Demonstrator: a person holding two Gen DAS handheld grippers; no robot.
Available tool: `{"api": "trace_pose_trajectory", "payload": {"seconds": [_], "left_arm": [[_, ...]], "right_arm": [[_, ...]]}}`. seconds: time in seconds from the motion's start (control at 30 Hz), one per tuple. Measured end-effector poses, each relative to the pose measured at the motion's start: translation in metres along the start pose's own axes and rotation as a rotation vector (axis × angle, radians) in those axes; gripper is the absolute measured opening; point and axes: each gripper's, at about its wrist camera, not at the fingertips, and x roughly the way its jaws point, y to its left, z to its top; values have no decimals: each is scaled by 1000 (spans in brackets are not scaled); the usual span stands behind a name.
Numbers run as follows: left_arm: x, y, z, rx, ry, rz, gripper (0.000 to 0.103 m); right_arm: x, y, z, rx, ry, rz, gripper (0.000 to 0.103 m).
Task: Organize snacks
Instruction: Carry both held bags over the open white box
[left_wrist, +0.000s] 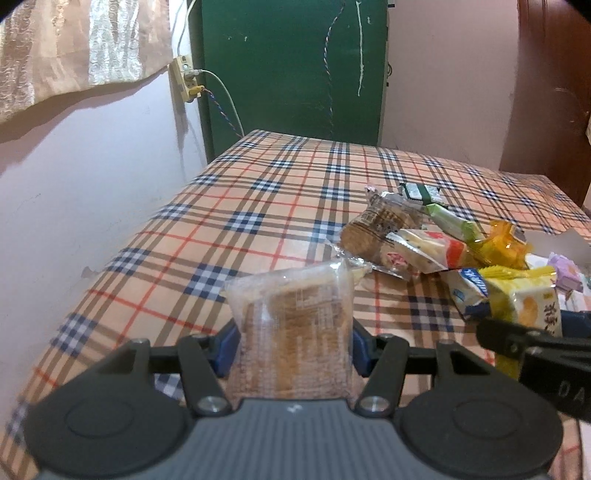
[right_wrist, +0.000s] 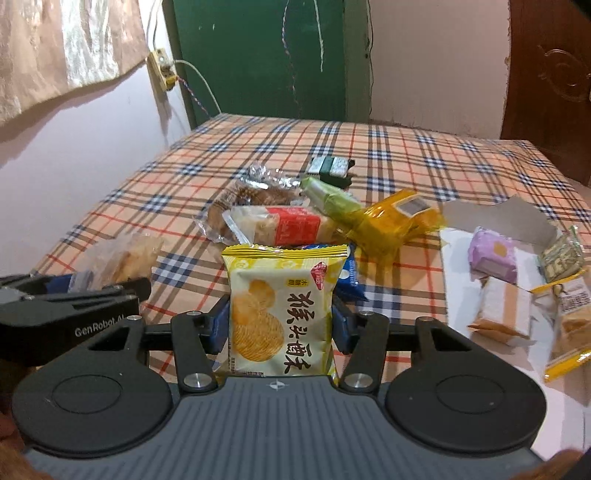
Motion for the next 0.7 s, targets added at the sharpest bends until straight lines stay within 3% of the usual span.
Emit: {"api": "trace_pose_trajectory", "payload": {"seconds": [0.7], "left_arm": [[-66, -27, -4, 12, -53, -35, 58]], "right_arm": [[-92, -32, -10, 35, -79, 8, 66]]}}
